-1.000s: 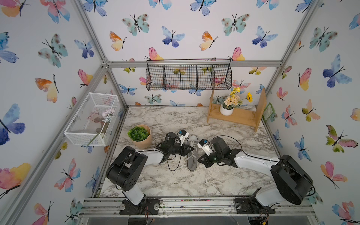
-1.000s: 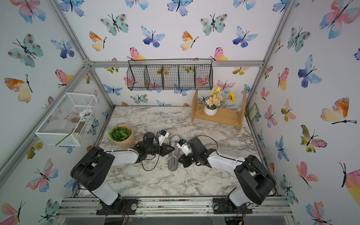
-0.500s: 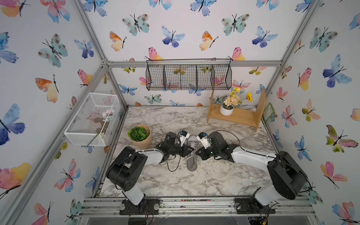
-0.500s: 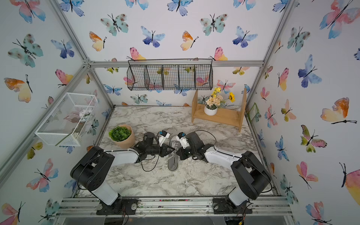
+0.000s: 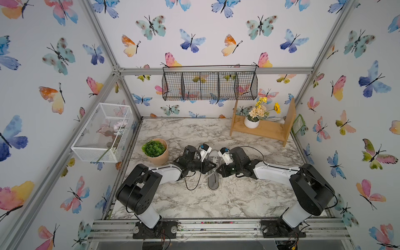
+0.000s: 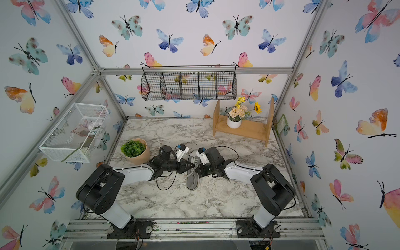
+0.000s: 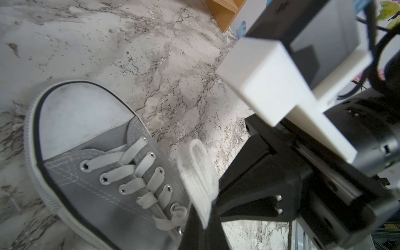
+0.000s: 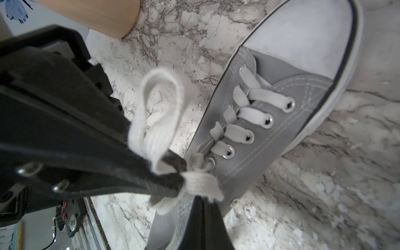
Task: Tie the shoes
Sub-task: Cross the shoelace with the shoelace.
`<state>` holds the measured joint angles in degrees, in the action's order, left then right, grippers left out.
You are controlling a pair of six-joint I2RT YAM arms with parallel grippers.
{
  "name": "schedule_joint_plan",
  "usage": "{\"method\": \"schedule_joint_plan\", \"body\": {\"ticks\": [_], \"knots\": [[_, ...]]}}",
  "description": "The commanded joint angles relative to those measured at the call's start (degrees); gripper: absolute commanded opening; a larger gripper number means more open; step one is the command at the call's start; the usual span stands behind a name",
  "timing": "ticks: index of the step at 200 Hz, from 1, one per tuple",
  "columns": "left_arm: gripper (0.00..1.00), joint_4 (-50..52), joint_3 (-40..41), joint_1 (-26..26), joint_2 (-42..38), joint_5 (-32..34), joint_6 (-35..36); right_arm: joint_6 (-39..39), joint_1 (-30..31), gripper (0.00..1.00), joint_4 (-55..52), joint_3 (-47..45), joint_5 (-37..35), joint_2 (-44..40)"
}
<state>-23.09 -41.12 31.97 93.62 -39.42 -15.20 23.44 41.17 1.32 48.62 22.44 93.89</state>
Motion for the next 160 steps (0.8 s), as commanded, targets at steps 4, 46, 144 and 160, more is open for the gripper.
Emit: {"method": "schedule_joint_plan", "body": {"ticks": [4,46,144,160], "knots": [[0.00,1.9,-1.2,0.4,-1.6,-2.7,1.9,2.5,-0.4,0.02,0.6,1.9,0.4,1.4],[0.00,2.9,-1.3,0.5,-1.9,-2.6,2.5,5.0,-0.9,0.02,1.8,1.7,0.3,1.2],[0.00,3.6,-1.8,0.6,-1.3,-1.5,1.7,9.5,-1.0,0.03,7.9,-0.9,1.2,0.0],[0.00,3.7,-1.7,0.6,-1.3,-1.0,1.4,10.4,-1.0,0.05,8.7,-1.4,0.0,0.0]]}}
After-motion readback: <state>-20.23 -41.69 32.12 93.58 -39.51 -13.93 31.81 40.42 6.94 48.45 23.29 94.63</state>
